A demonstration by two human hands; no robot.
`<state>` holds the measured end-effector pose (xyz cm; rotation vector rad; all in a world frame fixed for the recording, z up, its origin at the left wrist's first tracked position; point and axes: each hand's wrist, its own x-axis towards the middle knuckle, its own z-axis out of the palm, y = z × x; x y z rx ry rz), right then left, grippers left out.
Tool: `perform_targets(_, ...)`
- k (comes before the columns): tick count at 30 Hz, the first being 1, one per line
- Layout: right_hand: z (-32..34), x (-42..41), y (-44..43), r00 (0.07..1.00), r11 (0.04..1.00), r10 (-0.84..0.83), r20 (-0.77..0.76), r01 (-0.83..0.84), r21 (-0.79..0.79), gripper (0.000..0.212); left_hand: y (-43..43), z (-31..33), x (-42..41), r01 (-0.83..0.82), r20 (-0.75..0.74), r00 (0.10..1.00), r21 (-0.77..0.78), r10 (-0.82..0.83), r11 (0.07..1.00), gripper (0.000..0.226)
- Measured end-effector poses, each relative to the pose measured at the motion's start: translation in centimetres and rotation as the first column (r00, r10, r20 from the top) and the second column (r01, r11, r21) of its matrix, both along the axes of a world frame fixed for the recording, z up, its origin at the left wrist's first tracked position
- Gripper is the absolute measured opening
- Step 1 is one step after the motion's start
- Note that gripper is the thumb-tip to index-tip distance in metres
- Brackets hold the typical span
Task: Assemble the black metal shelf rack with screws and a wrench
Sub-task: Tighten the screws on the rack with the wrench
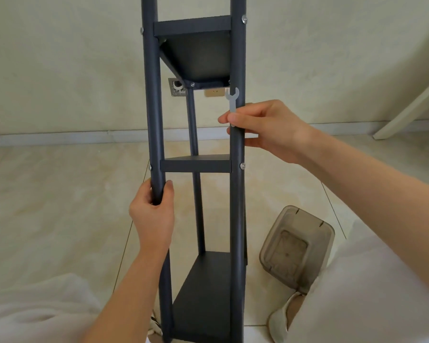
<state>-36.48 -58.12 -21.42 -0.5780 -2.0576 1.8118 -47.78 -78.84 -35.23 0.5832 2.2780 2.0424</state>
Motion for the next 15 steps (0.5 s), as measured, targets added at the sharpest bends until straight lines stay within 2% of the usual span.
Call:
perform_targets(3, 0.4, 0.1, -0.5, 0.999, 0.998, 0.045, -0.023, -0.044, 0.034, 0.014, 0.1, -0.2, 0.1, -0.003, -0.003, 1.000, -0.016, 0.003, 1.000, 0.025)
perform_targets(7, 0.8, 0.2, -1.1, 0.996, 0.996, 0.065, -0.060, -0.061, 0.072, 0.014, 0.2, -0.7, 0.1, -0.021, -0.013, 1.000, -0.020, 0.020, 1.000, 0.016)
perform_targets(15, 1.3, 0.4, -2.3, 0.993, 0.970, 0.105, -0.054, -0.091, 0.225, 0.014, -0.2, -1.9, -0.9, -0.030, -0.090, 0.996, -0.115, 0.019, 0.993, 0.017)
